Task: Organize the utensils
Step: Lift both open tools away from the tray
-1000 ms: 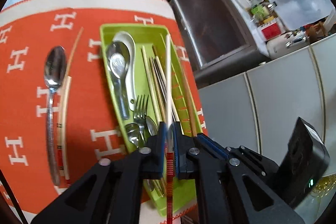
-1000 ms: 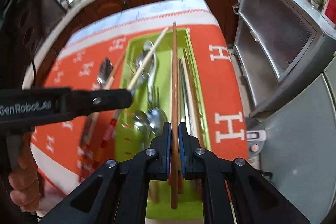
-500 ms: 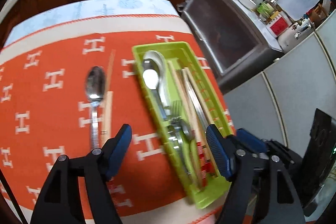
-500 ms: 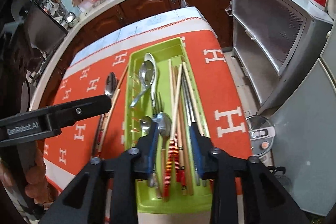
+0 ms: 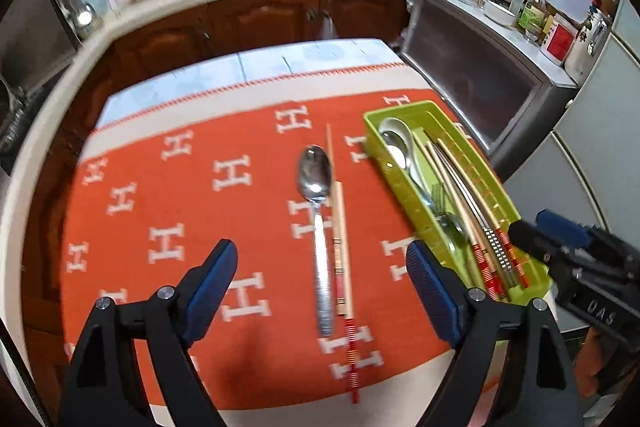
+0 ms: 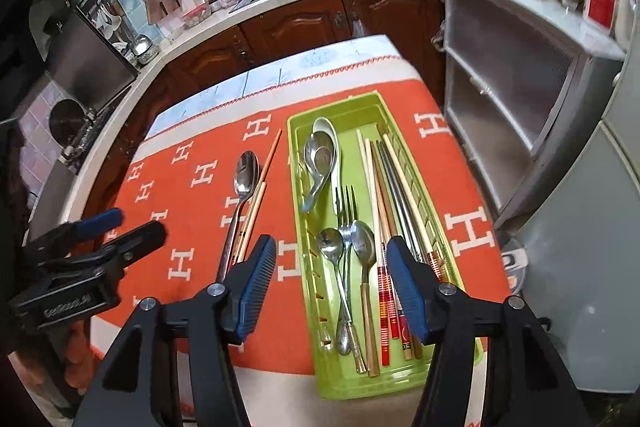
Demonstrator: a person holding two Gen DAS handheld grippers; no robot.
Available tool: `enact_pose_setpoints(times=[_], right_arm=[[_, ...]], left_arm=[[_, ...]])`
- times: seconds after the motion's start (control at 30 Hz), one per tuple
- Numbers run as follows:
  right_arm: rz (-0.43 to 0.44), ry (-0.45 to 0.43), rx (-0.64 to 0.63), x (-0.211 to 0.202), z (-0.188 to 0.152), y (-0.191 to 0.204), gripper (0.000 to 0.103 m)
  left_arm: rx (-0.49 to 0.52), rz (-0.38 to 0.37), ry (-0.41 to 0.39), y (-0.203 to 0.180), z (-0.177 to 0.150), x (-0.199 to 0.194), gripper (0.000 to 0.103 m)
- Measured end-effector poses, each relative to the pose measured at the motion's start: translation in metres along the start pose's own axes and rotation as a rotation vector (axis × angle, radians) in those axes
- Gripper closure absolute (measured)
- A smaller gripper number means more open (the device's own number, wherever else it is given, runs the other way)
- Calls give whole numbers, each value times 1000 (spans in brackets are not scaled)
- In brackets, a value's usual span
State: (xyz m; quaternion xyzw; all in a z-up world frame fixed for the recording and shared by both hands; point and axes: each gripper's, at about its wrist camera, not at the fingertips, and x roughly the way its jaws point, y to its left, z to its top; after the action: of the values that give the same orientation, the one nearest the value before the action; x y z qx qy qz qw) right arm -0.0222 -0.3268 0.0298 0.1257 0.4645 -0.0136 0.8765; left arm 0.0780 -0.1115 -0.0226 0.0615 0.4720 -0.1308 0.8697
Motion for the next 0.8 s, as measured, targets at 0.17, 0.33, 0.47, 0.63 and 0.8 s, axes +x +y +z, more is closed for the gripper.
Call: enact_pose_setpoints(times=[0.17, 0.33, 0.47, 0.63, 0.8], right_arm=[[10, -16, -21, -4, -2, 23, 44], [2, -13, -115, 2, -11, 57, 44], [-13, -12, -140, 12, -20, 73, 44], [-13, 32, -137, 34, -26, 82, 44], [4, 67, -143, 52, -30, 87, 44]], left_arm=[[15, 27, -46, 13, -11, -10, 12], [29, 57, -60, 22, -24, -8, 11], [35, 68, -53, 29, -32, -3, 11], [-34, 29, -52, 50, -38, 0, 11], [-50, -5, -21, 62, -45, 10, 11]])
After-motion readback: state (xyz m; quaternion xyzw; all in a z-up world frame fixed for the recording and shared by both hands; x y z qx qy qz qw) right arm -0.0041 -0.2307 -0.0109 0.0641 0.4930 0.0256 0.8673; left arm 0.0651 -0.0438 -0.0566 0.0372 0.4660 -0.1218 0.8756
